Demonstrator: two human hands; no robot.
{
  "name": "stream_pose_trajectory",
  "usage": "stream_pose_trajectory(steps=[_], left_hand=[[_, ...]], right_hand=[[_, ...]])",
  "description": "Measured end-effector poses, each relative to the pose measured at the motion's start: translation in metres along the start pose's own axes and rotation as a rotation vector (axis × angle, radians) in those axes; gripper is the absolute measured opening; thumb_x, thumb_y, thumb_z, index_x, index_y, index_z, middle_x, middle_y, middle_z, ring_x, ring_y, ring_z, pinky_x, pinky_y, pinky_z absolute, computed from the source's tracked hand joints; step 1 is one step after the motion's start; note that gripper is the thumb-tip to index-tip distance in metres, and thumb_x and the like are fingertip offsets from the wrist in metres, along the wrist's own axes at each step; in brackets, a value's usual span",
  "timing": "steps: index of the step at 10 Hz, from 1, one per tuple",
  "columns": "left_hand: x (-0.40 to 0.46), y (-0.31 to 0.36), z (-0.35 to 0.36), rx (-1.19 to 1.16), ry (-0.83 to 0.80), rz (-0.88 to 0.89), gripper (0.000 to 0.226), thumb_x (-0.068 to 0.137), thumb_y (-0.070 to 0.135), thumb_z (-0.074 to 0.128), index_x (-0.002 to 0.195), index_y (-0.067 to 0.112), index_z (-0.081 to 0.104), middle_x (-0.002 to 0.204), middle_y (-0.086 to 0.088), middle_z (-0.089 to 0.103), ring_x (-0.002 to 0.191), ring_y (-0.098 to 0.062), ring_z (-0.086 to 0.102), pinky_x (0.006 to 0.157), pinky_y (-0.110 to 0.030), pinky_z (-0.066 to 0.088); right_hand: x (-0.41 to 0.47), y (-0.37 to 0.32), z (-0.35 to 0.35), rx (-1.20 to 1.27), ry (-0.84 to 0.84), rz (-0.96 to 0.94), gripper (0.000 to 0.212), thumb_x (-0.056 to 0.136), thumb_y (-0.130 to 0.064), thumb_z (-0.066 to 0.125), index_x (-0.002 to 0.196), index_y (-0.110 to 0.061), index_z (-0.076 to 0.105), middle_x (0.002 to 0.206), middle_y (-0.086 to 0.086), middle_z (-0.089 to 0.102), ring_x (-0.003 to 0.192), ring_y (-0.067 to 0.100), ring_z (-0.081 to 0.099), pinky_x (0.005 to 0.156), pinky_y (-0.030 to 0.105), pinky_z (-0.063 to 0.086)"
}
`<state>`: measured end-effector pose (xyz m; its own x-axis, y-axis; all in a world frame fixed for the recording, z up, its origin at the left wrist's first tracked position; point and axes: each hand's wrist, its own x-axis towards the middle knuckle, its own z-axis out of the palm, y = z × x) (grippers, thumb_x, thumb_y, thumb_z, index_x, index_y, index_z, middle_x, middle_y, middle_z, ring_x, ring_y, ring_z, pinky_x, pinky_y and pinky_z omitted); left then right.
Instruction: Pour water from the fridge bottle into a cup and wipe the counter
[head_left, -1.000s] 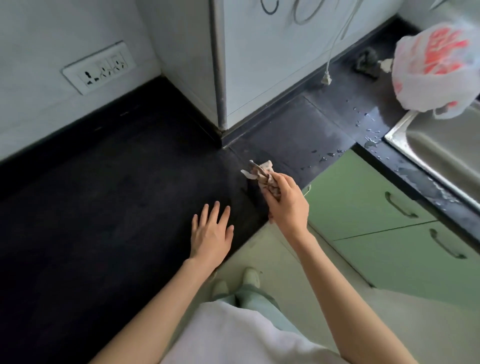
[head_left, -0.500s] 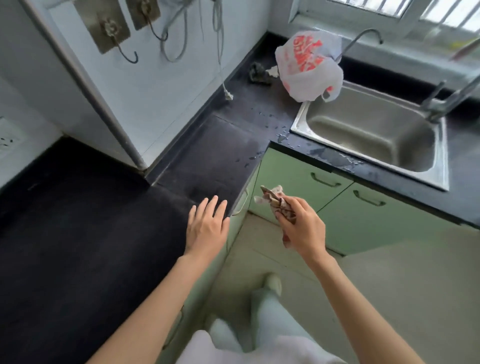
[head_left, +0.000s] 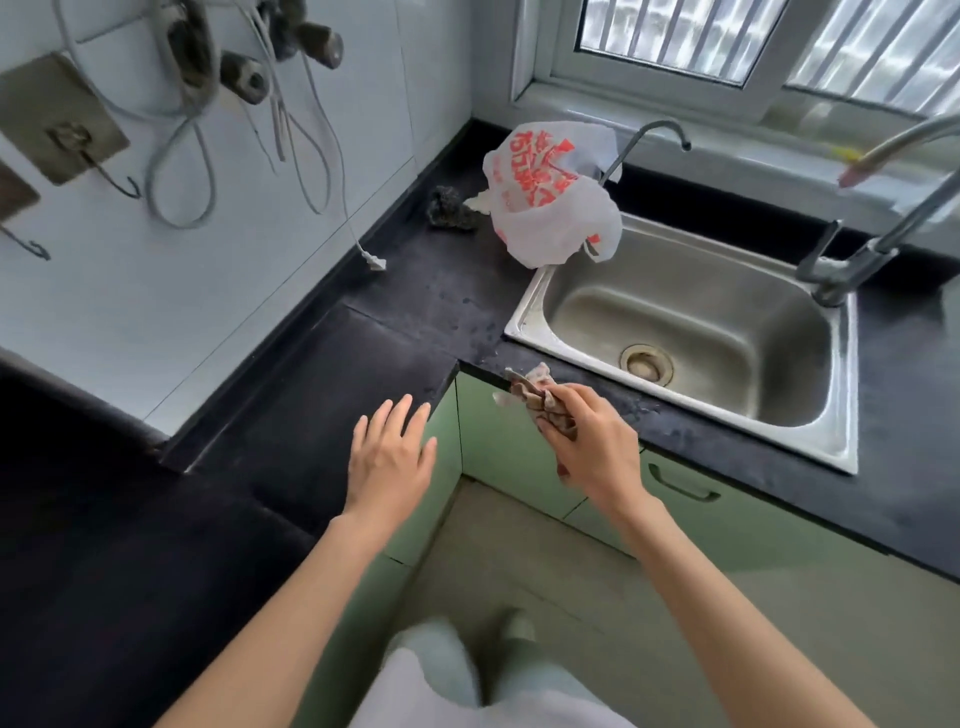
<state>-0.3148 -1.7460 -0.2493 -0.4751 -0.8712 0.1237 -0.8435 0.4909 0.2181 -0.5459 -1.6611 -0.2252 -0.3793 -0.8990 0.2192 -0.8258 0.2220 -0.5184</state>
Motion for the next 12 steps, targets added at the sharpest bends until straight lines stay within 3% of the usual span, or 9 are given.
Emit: stream_pose_trajectory(steps=[2, 6, 9, 10, 11, 12], left_hand=[[0.051, 0.009, 0.005, 0.017, 0.017, -0.028, 0.045, 0.088, 0.030, 0.050, 0.127, 0.009, 0.060, 0.132, -0.015, 0.059, 0.123, -0.035, 0.055, 0.100, -0.055, 0.043], [0.170, -0.017, 0.023, -0.004, 0.007, -0.068, 0.045, 0.089, 0.024, 0.064, 0.131, 0.009, 0.057, 0.136, -0.016, 0.056, 0.127, -0.036, 0.051, 0.102, -0.055, 0.042], [0.190, -0.023, 0.042, 0.005, -0.041, -0.153, 0.045, 0.092, 0.026, 0.061, 0.133, 0.010, 0.055, 0.138, -0.015, 0.054, 0.129, -0.034, 0.049, 0.104, -0.054, 0.041], [0.189, -0.020, 0.045, -0.010, -0.054, -0.200, 0.045, 0.091, 0.026, 0.061, 0.133, 0.010, 0.055, 0.138, -0.015, 0.054, 0.129, -0.034, 0.049, 0.104, -0.054, 0.041], [0.185, -0.017, 0.052, -0.015, -0.041, -0.181, 0.045, 0.091, 0.026, 0.062, 0.133, 0.010, 0.055, 0.137, -0.015, 0.055, 0.128, -0.034, 0.050, 0.103, -0.054, 0.041], [0.186, -0.014, 0.055, -0.016, -0.041, -0.155, 0.045, 0.091, 0.026, 0.062, 0.132, 0.010, 0.055, 0.137, -0.015, 0.055, 0.128, -0.034, 0.050, 0.103, -0.054, 0.040]], right_hand=[[0.075, 0.013, 0.003, 0.013, 0.027, -0.126, 0.035, 0.084, -0.032, 0.071, 0.117, -0.023, 0.064, 0.114, -0.006, 0.066, 0.093, 0.023, 0.064, 0.064, 0.031, 0.049], [0.209, 0.019, 0.055, -0.057, -0.046, -0.189, 0.034, 0.089, -0.040, 0.062, 0.119, -0.024, 0.062, 0.116, -0.007, 0.064, 0.097, 0.021, 0.060, 0.063, 0.032, 0.050], [0.249, 0.023, 0.100, -0.080, -0.198, -0.197, 0.038, 0.088, -0.037, 0.063, 0.124, -0.024, 0.057, 0.119, -0.006, 0.060, 0.101, 0.022, 0.058, 0.064, 0.033, 0.049], [0.245, 0.029, 0.112, -0.082, -0.283, -0.193, 0.041, 0.089, -0.036, 0.063, 0.127, -0.025, 0.055, 0.124, -0.006, 0.057, 0.106, 0.023, 0.055, 0.068, 0.036, 0.052], [0.234, 0.041, 0.120, -0.061, -0.341, -0.261, 0.051, 0.083, -0.030, 0.069, 0.131, -0.022, 0.053, 0.133, -0.002, 0.054, 0.118, 0.026, 0.050, 0.083, 0.042, 0.054], [0.231, 0.042, 0.119, -0.025, -0.367, -0.260, 0.060, 0.083, -0.034, 0.069, 0.137, -0.022, 0.047, 0.142, 0.001, 0.046, 0.131, 0.027, 0.040, 0.102, 0.042, 0.045]])
